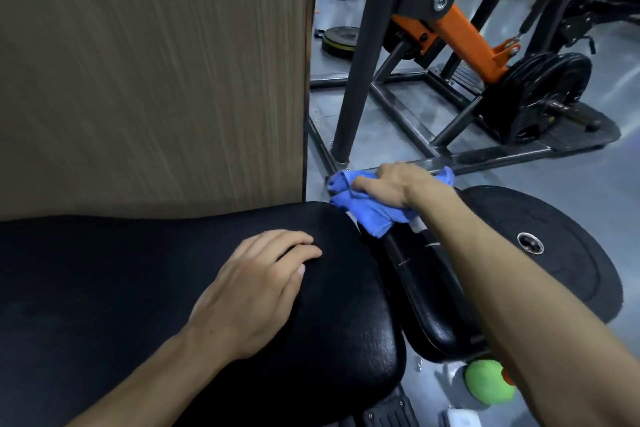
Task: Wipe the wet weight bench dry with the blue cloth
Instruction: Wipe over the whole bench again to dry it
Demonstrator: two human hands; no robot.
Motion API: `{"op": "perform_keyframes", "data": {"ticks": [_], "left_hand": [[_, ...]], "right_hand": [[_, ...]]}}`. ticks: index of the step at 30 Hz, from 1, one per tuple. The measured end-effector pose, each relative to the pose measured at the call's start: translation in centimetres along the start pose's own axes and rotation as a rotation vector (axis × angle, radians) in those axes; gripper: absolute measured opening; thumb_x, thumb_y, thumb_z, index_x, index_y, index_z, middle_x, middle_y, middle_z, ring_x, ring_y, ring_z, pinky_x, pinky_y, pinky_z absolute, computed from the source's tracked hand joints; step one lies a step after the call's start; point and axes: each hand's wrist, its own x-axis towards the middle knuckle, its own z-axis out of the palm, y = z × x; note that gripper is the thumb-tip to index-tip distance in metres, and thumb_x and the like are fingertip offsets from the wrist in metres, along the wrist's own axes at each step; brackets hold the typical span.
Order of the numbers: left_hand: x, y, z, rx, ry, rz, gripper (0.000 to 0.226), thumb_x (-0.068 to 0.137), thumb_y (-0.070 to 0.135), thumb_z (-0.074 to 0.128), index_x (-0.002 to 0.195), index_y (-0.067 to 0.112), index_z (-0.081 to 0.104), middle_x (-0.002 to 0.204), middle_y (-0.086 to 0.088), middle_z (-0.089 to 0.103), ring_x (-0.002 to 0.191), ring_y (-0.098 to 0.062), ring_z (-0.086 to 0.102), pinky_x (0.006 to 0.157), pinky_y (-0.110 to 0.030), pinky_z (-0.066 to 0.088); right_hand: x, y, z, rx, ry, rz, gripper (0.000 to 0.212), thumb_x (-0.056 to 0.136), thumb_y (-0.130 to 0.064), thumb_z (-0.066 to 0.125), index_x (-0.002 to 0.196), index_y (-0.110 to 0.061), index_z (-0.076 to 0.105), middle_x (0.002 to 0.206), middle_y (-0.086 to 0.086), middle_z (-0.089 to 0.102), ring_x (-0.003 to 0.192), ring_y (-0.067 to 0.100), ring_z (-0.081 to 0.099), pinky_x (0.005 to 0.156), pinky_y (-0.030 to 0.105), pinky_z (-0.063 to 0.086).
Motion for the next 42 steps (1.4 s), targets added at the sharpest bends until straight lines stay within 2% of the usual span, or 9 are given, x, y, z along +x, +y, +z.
{"op": "perform_keyframes", "data": {"ticks": [9, 16, 21, 24, 28, 30, 32, 34, 42], "left_hand": [[-0.1, -0.1, -0.2, -0.018, -0.001, -0.004, 0.036, 0.1, 0.023, 0.043, 0.13, 0.038, 0.056, 0.137, 0.023, 0.048, 0.131, 0.001, 0.039, 0.111, -0.018, 0.022], [-0.2, 0.3, -0.4, 0.051, -0.015, -0.006, 0.04, 0.097, 0.017, 0.046, 0.132, 0.034, 0.056, 0.141, 0.016, 0.051, 0.132, -0.007, 0.044, 0.113, -0.029, 0.033], [-0.4, 1.9, -0.7, 0.153, -0.108, -0.018, 0.047, 0.1, 0.016, 0.043, 0.145, 0.024, 0.048, 0.154, 0.004, 0.045, 0.143, -0.02, 0.04, 0.119, -0.036, 0.025], [-2.1, 2.5, -1.6, 0.164, -0.192, -0.012, 0.048, 0.107, 0.028, 0.031, 0.155, 0.027, 0.033, 0.165, 0.007, 0.027, 0.153, -0.014, 0.022, 0.125, -0.034, 0.01], [-6.9, 0.6, -4.2, 0.159, -0.125, 0.032, 0.047, 0.107, 0.036, 0.031, 0.152, 0.029, 0.038, 0.163, 0.008, 0.031, 0.149, -0.011, 0.029, 0.124, -0.03, 0.013], [-9.4, -1.7, -5.5, 0.174, -0.092, -0.018, 0.05, 0.105, 0.043, 0.026, 0.151, 0.029, 0.039, 0.162, 0.008, 0.033, 0.148, -0.011, 0.031, 0.122, -0.028, 0.016], [-11.8, -4.2, -6.7, 0.206, -0.09, -0.079, 0.064, 0.098, 0.052, 0.013, 0.15, 0.029, 0.041, 0.162, 0.007, 0.033, 0.148, -0.011, 0.032, 0.121, -0.027, 0.018], [-13.7, -6.7, -7.9, 0.218, -0.085, -0.139, 0.075, 0.091, 0.057, 0.006, 0.149, 0.028, 0.043, 0.161, 0.006, 0.035, 0.147, -0.013, 0.034, 0.121, -0.029, 0.021], [-15.6, -9.2, -7.6, 0.119, -0.007, -0.218, 0.067, 0.094, 0.055, 0.008, 0.149, 0.037, 0.042, 0.16, 0.01, 0.036, 0.149, -0.011, 0.029, 0.123, -0.032, 0.016]], "right_hand": [[-4.0, -3.1, 1.9, -0.089, 0.165, -0.204, 0.053, 0.095, -0.056, 0.039, 0.06, -0.015, 0.041, 0.067, 0.006, 0.051, 0.077, 0.031, 0.052, 0.071, 0.037, 0.034], [-11.5, -1.1, 4.9, 0.15, 0.322, -0.303, 0.053, 0.1, -0.049, 0.042, 0.109, -0.002, 0.065, 0.135, 0.017, 0.06, 0.137, 0.03, 0.043, 0.116, 0.037, 0.027], [-18.9, 0.4, 5.8, 0.174, 0.292, -0.285, 0.05, 0.103, -0.047, 0.039, 0.12, -0.007, 0.063, 0.144, 0.01, 0.056, 0.146, 0.019, 0.033, 0.114, 0.028, 0.023], [-22.3, -0.1, 5.5, 0.279, 0.248, -0.176, 0.041, 0.103, -0.045, 0.041, 0.12, -0.015, 0.064, 0.139, 0.005, 0.06, 0.139, 0.02, 0.043, 0.109, 0.032, 0.03], [-26.4, -2.7, 4.6, 0.754, 0.221, -0.058, 0.038, 0.105, -0.046, 0.038, 0.088, -0.019, 0.059, 0.085, -0.006, 0.066, 0.087, 0.018, 0.062, 0.079, 0.028, 0.044], [-27.2, -4.9, 5.7, 0.759, 0.116, -0.156, 0.035, 0.106, -0.046, 0.035, 0.118, -0.022, 0.058, 0.111, -0.005, 0.068, 0.109, 0.019, 0.062, 0.095, 0.027, 0.044], [-26.7, -6.9, 7.8, 0.476, 0.015, -0.274, 0.063, 0.103, -0.054, 0.03, 0.156, -0.02, 0.025, 0.159, -0.01, 0.026, 0.149, 0.01, 0.021, 0.123, 0.031, 0.014], [-25.0, -8.1, 8.7, 0.251, 0.028, -0.299, 0.079, 0.098, -0.063, 0.028, 0.159, -0.019, 0.003, 0.162, -0.015, -0.002, 0.151, 0.006, -0.007, 0.124, 0.035, -0.005], [-17.6, -9.9, 5.7, 0.464, -0.085, -0.039, 0.064, 0.103, -0.058, 0.014, 0.159, -0.026, 0.01, 0.167, -0.009, 0.0, 0.153, 0.009, -0.007, 0.123, 0.039, -0.01]]}}
